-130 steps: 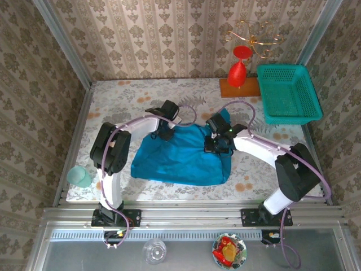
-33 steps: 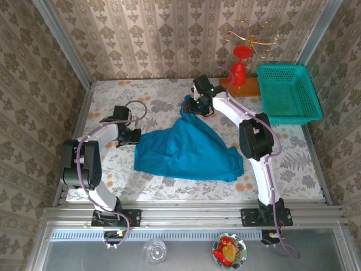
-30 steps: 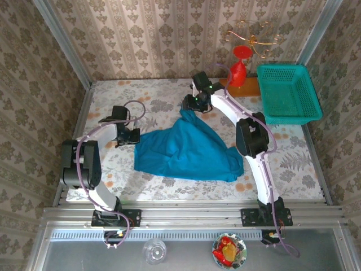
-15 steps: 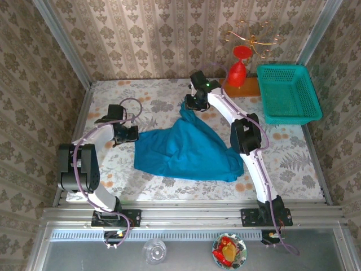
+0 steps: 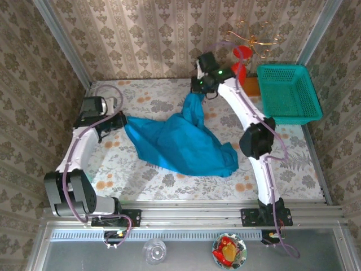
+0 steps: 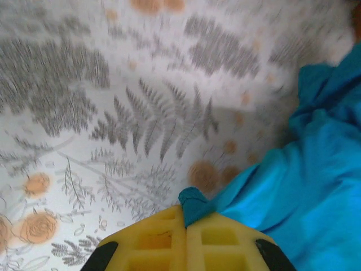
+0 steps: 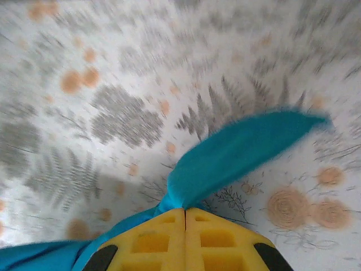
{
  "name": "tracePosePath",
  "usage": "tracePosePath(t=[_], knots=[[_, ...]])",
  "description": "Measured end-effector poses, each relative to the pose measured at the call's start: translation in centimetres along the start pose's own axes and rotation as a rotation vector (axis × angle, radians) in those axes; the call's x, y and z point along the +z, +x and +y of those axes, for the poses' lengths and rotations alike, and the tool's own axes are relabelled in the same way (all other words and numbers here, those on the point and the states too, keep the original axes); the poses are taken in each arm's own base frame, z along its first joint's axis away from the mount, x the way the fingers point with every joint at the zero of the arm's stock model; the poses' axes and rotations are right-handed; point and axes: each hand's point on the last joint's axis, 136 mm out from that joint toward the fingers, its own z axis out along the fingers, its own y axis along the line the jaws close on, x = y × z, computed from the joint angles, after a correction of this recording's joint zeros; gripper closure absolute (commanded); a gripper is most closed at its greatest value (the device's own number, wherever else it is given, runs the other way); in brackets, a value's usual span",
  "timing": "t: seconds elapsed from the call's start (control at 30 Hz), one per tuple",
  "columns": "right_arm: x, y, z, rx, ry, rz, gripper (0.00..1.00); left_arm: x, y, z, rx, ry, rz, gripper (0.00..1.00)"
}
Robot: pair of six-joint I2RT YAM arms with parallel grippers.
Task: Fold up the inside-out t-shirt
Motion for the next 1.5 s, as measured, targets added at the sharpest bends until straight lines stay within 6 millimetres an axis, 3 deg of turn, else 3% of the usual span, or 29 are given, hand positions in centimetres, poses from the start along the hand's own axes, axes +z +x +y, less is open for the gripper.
tracePosePath(t=[0.1, 0.23, 0.37, 0.5, 0.7, 0.87, 1.0, 1.13, 1.3, 1.5], knots=[[-8.0, -4.4, 0.2, 0.003, -0.019, -0.168, 1.00, -3.3, -4.0, -0.8, -0.021, 0.044, -0.120, 1.00], [-18.9, -8.7, -1.8, 0.028, -0.004, -0.390, 1.00, -8.0, -9.0, -1.6, -0.042, 0.090, -0.269, 1.00], [-26.9, -10.1, -4.4, 0.059, 0.052, -0.542, 1.00, -12.5, -12.6, -1.7, -0.062, 0.127, -0.389, 1.00], [-32.4, -8.4, -6.5, 0.082, 0.111, -0.613, 1.00, -16.0, -14.3, -1.5, -0.082, 0.161, -0.475, 1.00], [-36.5, -2.4, -8.7, 0.114, 0.171, -0.634, 1.00, -18.0, -13.1, -2.4, -0.104, 0.222, -0.498, 1.00], [-39.8, 0.9, -8.4, 0.109, 0.161, -0.683, 1.00, -19.1, -11.8, -3.9, -0.104, 0.262, -0.501, 1.00], [-42.5, 0.8, -7.6, 0.093, 0.141, -0.755, 1.00, -20.0, -12.3, -5.0, -0.090, 0.297, -0.514, 1.00], [-44.0, -0.5, -6.9, 0.081, 0.129, -0.799, 1.00, -21.4, -14.2, -6.5, -0.047, 0.316, -0.547, 1.00], [-43.4, -1.3, -7.0, 0.081, 0.135, -0.790, 1.00, -24.0, -16.3, -8.4, 0.020, 0.319, -0.618, 1.00], [-43.3, -1.2, -7.1, 0.082, 0.135, -0.793, 1.00, -25.5, -16.6, -9.5, 0.056, 0.316, -0.662, 1.00]])
